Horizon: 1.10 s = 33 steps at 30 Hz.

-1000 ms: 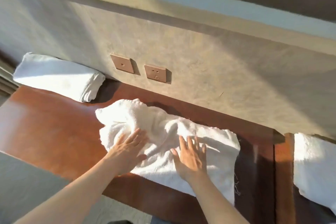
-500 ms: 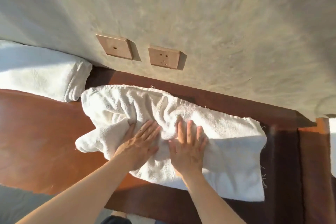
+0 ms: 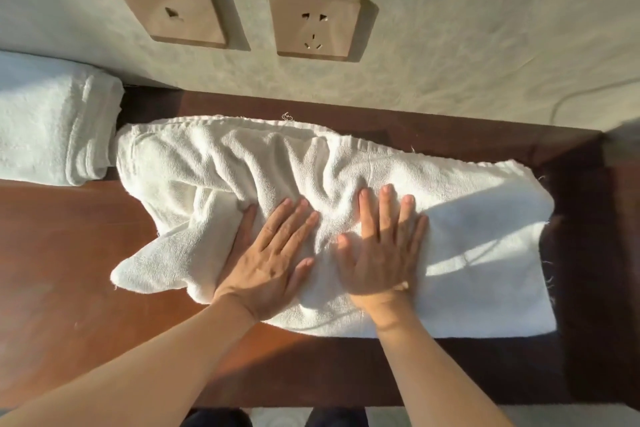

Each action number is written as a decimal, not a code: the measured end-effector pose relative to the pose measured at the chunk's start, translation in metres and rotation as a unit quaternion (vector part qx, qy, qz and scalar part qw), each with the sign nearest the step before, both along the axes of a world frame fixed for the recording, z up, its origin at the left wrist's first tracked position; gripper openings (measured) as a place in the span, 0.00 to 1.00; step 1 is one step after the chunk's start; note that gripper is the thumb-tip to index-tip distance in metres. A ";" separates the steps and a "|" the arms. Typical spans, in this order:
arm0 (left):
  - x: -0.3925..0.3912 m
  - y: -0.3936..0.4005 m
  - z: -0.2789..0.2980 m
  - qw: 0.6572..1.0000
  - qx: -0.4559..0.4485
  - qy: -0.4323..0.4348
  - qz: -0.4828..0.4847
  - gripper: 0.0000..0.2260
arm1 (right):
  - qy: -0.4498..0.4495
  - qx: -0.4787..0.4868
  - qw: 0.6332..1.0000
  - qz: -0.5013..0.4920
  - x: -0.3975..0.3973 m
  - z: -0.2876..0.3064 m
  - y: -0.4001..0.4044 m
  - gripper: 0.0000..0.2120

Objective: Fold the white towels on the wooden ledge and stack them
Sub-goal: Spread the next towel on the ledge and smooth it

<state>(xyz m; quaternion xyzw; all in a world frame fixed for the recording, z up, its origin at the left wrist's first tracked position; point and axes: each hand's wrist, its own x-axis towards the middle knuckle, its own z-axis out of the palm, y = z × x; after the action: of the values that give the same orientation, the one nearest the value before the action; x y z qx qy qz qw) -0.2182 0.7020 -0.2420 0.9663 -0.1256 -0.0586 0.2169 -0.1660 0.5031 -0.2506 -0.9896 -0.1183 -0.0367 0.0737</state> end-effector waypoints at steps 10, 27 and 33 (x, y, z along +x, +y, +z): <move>-0.005 0.000 -0.005 0.997 0.061 0.033 0.018 0.27 | 0.047 -0.020 0.999 0.004 0.007 0.004 -0.004 0.35; -0.049 0.024 0.021 0.988 0.086 0.014 0.129 0.27 | 0.065 0.098 0.993 -0.003 -0.050 0.030 0.032 0.32; -0.045 0.079 0.003 0.972 0.165 0.082 0.146 0.30 | 0.118 0.007 0.991 0.067 -0.069 0.012 0.102 0.31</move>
<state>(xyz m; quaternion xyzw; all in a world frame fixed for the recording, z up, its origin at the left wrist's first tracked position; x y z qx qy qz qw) -0.2634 0.7812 -0.2392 0.9885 0.0467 -0.1252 0.0703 -0.2352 0.6046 -0.2383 -0.9763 -0.1747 0.0841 0.0961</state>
